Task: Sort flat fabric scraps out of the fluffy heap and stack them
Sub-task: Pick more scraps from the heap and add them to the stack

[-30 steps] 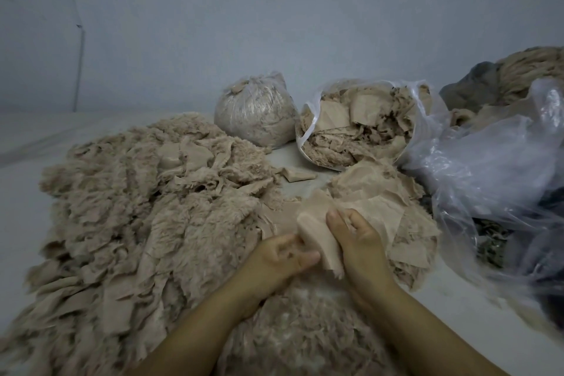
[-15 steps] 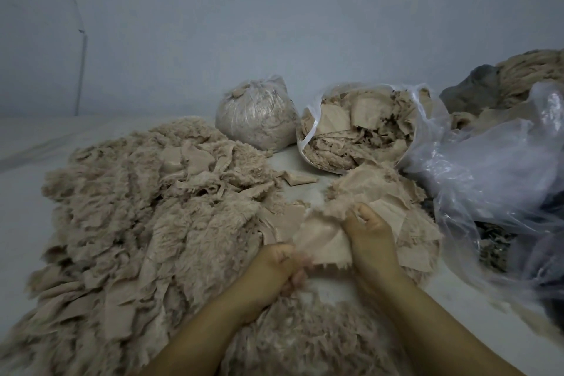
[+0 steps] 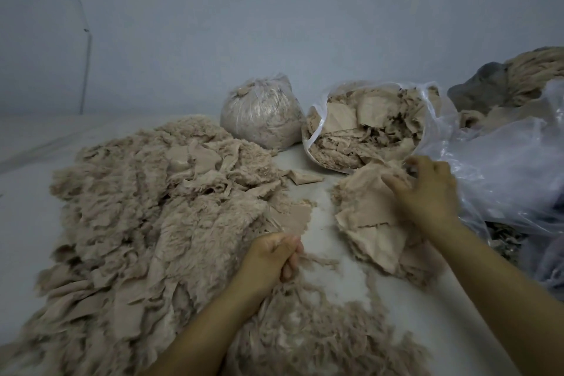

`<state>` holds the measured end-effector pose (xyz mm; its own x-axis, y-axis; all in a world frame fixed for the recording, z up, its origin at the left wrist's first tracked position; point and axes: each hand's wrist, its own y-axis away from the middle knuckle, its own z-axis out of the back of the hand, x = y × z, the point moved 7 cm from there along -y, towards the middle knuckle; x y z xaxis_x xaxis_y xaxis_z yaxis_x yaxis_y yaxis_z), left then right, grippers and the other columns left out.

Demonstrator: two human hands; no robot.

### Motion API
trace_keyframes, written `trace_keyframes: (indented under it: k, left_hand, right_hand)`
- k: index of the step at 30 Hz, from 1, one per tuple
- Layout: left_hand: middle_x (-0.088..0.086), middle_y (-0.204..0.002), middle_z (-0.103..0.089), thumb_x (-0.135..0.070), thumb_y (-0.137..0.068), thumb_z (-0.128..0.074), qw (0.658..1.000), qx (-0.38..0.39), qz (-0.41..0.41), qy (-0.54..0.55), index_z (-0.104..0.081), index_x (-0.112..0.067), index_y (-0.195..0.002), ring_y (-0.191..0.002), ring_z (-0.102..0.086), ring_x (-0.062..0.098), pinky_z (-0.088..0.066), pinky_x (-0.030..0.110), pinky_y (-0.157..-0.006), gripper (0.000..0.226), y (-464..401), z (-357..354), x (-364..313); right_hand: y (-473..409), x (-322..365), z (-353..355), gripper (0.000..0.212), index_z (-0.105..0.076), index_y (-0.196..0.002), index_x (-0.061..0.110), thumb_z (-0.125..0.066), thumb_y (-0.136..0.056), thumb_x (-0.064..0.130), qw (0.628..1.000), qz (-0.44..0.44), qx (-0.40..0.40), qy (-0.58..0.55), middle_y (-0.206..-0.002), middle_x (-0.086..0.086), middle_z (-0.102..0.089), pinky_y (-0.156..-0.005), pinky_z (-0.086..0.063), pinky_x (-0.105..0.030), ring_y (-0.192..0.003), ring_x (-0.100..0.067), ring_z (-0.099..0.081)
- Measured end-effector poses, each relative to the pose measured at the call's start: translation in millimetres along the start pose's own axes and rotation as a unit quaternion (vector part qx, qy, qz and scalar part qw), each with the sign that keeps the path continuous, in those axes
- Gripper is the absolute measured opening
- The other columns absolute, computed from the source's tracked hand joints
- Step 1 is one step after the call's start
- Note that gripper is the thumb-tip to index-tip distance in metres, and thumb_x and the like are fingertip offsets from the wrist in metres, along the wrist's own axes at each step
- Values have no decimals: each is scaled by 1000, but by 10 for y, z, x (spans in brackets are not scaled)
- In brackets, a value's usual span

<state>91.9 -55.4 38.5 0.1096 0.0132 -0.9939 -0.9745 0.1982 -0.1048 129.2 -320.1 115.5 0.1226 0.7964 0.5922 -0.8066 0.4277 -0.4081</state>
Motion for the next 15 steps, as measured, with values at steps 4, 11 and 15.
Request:
trace_keyframes:
  k: [4, 11, 15]
  left_hand:
    - [1, -56, -63, -12, -98, -43, 999, 3, 15, 45, -59, -1, -82, -46, -52, 9, -44, 20, -47, 25, -52, -47, 35]
    - [12, -97, -69, -35, -94, -45, 966, -41, 68, 246, -59, -6, -105, -82, -71, 21, -57, 29, -63, 35, -101, 80, 165]
    - [-1, -107, -69, -36, -80, -60, 997, 11, 12, 77, -61, -23, -109, -95, -68, 13, -53, 23, -76, 31, -89, 178, 33]
  right_hand:
    - [557, 462, -134, 15, -61, -74, 24, -64, -87, 30, 979, 130, 78, -140, -73, 9, -63, -65, -40, -12, -73, -1, -59]
    - [1582, 805, -915, 26, -67, -63, 19, -76, -76, 39, 900, 180, 365, -154, -59, 10, -59, -58, -37, -12, -56, 2, -50]
    - [1317, 556, -813, 25, -64, -65, 13, -71, -84, 26, 911, 73, 310, -262, -57, 10, -54, -58, -39, -18, -54, -1, -46]
